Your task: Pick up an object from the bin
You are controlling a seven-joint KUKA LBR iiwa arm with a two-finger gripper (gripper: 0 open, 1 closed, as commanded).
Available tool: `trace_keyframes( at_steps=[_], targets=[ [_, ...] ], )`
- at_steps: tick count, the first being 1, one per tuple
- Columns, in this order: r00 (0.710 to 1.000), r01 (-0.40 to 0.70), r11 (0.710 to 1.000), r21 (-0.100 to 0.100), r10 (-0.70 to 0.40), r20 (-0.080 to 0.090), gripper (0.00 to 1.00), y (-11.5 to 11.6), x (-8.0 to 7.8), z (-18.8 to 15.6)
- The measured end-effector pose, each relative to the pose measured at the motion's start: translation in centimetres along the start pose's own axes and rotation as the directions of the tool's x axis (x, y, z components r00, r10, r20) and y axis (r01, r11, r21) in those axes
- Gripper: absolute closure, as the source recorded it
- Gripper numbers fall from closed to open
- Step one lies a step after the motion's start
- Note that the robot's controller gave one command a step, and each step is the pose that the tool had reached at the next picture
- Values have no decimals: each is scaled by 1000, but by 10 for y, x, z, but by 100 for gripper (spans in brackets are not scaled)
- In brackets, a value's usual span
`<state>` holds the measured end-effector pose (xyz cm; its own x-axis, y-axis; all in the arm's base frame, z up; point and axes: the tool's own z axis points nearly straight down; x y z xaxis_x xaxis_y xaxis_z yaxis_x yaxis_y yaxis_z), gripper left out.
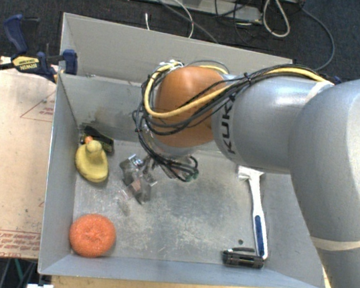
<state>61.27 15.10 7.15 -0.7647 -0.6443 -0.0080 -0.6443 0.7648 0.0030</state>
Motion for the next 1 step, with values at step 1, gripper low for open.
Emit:
trace_keyframes(
  at_steps=[1],
  targets=[
    [1000, -2, 1000, -1, 2, 2, 100, 0, 0, -3]
  ],
)
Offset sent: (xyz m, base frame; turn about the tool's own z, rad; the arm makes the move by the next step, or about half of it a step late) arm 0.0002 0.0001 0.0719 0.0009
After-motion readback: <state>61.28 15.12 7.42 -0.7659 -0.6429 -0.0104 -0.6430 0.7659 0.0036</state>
